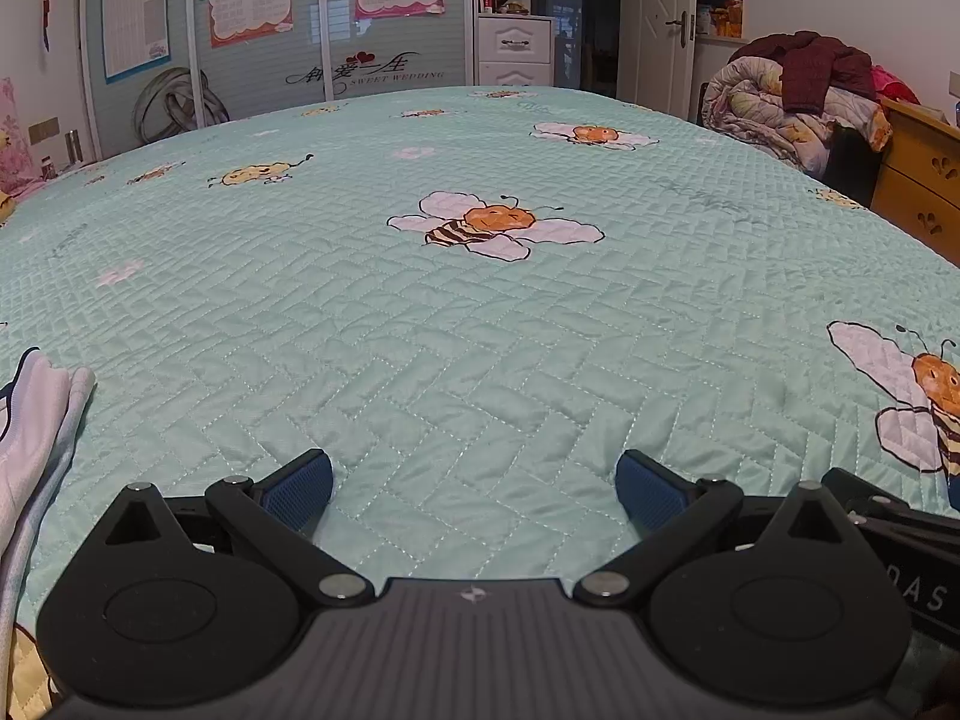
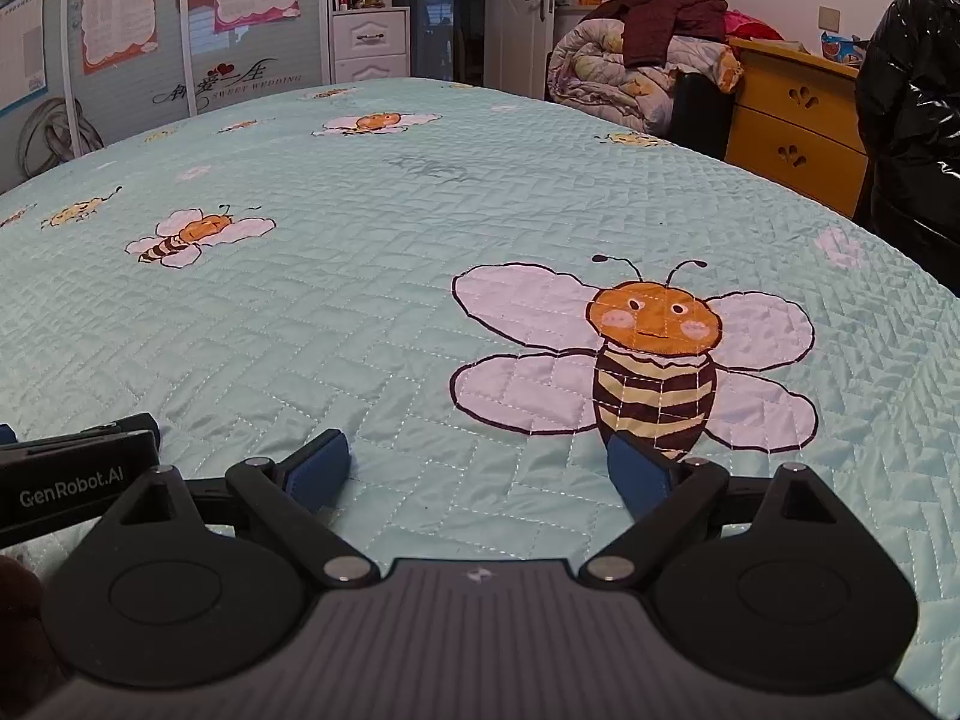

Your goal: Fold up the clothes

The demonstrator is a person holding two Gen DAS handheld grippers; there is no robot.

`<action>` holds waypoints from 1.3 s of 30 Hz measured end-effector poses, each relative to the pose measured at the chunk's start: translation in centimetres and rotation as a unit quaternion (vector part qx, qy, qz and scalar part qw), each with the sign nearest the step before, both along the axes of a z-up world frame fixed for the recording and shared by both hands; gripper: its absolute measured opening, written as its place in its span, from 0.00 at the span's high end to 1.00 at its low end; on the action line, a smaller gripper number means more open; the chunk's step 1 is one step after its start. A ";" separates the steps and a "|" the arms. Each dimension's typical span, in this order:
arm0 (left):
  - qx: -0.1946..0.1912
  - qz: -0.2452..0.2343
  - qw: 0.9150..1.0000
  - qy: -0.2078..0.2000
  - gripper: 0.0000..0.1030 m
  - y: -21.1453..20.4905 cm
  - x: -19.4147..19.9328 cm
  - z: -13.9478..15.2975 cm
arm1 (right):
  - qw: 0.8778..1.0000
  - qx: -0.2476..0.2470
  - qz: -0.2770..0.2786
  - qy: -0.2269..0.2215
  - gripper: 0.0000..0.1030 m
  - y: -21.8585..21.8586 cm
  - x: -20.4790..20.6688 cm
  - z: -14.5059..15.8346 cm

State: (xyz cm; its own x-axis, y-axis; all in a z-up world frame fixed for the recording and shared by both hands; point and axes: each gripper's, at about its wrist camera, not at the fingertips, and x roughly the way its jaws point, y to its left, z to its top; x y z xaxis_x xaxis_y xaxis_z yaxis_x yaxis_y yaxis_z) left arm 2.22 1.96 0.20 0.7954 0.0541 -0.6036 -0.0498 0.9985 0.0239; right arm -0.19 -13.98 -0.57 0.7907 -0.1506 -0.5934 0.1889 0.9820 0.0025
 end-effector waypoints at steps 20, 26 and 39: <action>-0.001 0.000 1.000 0.000 0.00 0.2 0.0 -0.1 | 1.000 0.005 0.009 0.005 0.01 0.0 0.1 -0.1; -0.001 0.000 1.000 0.000 0.00 0.2 0.0 -0.1 | 1.000 0.005 0.009 0.005 0.01 0.0 0.1 -0.1; -0.001 0.000 1.000 -0.001 0.00 0.2 0.0 -0.1 | 1.000 0.005 0.008 0.005 0.01 0.0 0.1 -0.1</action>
